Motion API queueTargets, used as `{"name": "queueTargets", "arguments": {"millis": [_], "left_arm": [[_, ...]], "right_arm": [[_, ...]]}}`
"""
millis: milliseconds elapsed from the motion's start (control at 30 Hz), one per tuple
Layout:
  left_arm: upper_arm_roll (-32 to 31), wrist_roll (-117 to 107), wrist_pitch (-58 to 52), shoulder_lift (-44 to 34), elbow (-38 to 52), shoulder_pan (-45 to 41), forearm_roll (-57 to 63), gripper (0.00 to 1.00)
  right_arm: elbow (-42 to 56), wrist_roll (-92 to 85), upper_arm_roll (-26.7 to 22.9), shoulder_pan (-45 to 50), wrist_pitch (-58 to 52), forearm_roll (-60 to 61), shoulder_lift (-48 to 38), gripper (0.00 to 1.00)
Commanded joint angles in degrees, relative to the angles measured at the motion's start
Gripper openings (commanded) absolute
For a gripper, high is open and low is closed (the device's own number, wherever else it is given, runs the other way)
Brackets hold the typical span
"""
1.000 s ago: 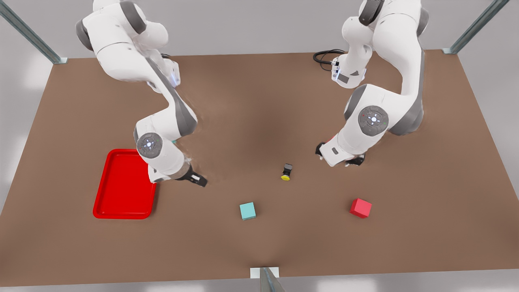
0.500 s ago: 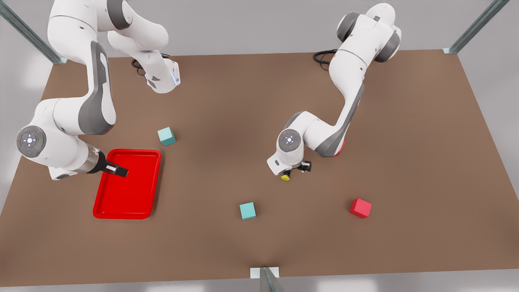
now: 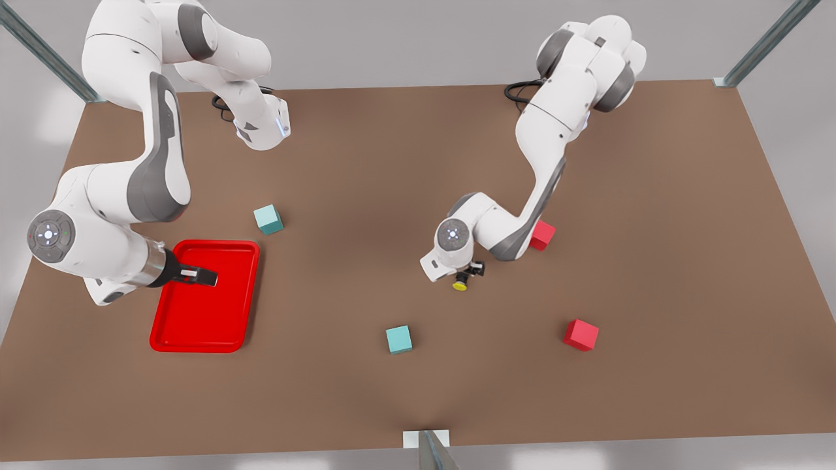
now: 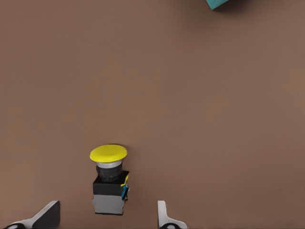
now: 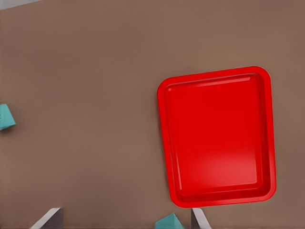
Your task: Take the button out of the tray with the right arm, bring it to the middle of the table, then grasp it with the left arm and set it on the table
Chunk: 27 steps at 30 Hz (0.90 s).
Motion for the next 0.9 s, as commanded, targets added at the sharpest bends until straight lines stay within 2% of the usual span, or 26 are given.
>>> {"name": "queueTargets", "arguments": {"millis": [0, 33, 67, 133, 300, 533, 667, 867], "left_arm": [[-0.57, 1.67, 8.17, 0.37, -1.71, 1.36, 1.37, 1.00], [-5.49, 1.58, 11.17, 0.28, -4.08, 6.80, 1.37, 1.00], [-6.73, 0.61, 11.34, 0.37, -4.61, 8.04, 1.37, 1.00], [-6.73, -4.92, 10.73, 0.19, -4.87, 7.34, 1.37, 1.00], [-6.64, -6.07, 11.08, -4.64, -13.22, 6.19, 2.25, 1.00], [-6.29, -11.25, 11.08, -3.32, -14.46, 5.75, 6.11, 1.00], [-6.38, -11.25, 15.65, -3.85, -17.71, 7.51, 8.49, 1.00], [-6.73, -11.96, 18.02, -3.41, -15.77, 6.72, 8.40, 1.00]], "right_arm": [[0.10, -4.10, 0.02, -0.06, 0.03, 0.31, -0.08, 1.00], [0.10, -3.40, -0.06, 0.20, 0.29, 0.31, 0.36, 1.00], [0.37, -2.79, 0.02, 0.38, 0.29, 0.23, 0.98, 1.00], [0.37, -1.99, 0.02, 0.29, 0.21, 0.31, 1.07, 1.00], [0.81, -1.99, 0.02, -0.06, 0.38, 0.31, 1.24, 1.00], [0.72, -2.17, 0.02, -0.15, 0.20, -0.04, 1.42, 1.00], [0.55, -2.87, 0.02, -0.33, 0.12, 0.14, 1.42, 1.00], [0.11, -2.87, -0.06, -0.24, 0.38, -0.13, 1.33, 1.00]]}}
